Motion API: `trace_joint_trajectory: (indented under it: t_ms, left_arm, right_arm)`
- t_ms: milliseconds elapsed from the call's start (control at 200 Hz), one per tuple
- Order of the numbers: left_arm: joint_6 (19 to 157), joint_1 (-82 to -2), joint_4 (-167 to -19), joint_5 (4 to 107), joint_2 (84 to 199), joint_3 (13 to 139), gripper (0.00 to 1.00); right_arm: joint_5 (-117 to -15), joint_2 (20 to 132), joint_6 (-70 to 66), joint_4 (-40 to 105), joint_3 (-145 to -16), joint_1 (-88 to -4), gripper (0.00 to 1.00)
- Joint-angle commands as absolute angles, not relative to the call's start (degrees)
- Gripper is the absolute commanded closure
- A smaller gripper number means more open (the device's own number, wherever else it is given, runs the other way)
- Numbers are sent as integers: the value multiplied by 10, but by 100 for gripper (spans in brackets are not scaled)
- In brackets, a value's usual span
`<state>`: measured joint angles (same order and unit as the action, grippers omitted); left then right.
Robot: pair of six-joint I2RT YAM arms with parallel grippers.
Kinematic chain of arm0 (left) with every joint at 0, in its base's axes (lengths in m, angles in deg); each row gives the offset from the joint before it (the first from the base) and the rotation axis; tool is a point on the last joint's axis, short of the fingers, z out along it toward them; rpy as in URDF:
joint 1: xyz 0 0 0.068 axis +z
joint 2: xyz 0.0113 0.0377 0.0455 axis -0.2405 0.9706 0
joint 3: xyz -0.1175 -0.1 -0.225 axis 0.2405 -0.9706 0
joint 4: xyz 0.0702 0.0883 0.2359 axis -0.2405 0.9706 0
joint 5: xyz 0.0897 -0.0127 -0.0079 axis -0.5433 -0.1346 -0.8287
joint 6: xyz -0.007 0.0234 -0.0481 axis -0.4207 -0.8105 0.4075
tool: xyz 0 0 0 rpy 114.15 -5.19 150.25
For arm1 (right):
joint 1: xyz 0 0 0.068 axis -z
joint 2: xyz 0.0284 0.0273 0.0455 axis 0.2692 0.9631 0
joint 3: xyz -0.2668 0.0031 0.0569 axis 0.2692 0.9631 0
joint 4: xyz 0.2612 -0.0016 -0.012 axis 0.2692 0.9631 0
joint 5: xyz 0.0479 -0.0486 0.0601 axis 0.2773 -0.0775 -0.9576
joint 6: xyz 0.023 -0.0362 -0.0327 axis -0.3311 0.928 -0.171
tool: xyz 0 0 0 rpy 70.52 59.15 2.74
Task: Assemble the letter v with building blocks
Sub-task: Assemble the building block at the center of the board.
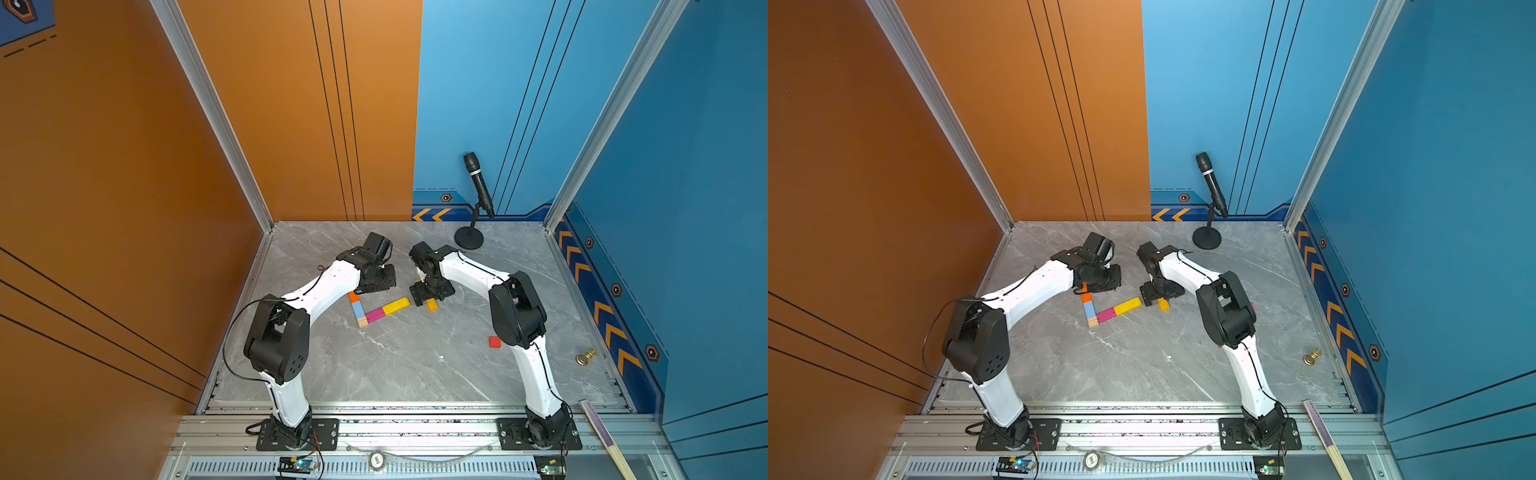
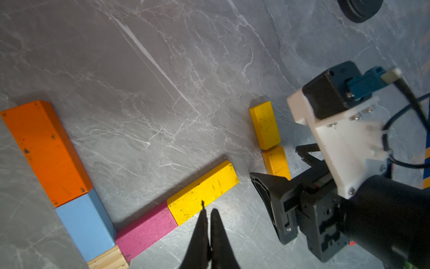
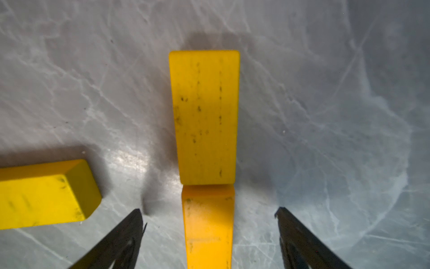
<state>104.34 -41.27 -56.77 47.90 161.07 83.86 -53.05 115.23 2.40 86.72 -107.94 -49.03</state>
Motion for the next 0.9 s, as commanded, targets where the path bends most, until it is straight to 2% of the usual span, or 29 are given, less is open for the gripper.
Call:
trace_joint_trajectory:
  t_ms: [0, 90, 185, 275, 330, 355, 441, 511, 891]
  left_arm:
    - [1046, -406, -569, 483, 1593, 834, 92]
    - [1045, -406, -571, 482, 1592, 833, 92]
    - [1045, -406, -571, 483, 1591, 834, 92]
    - [1044, -406, -575, 486, 1595, 836, 92]
    - [1044, -406, -575, 489, 1598, 839, 92]
    - [1044, -406, -575, 490, 1600, 840, 92]
    - [1043, -407, -576, 496, 1604, 843, 92]
    - [1043, -407, -577, 498, 1606, 845, 92]
    - [1044, -408, -577, 501, 1608, 843, 92]
  right_arm:
    - [-516, 1093, 26, 879, -1091, -488, 5]
    - [-519, 1059, 22, 877, -1080, -486, 0]
    - [-524, 1011, 13, 875, -1044, -485, 0]
    - [-533, 972, -6, 868, -999, -480, 10]
    - [-539, 949, -19, 862, -967, -476, 25]
    - [-541, 941, -27, 859, -953, -474, 34]
    - [-555, 914, -51, 840, -900, -468, 77]
    - [-577, 903, -71, 819, -863, -466, 100]
    - [-648, 939, -128, 709, -771, -466, 100]
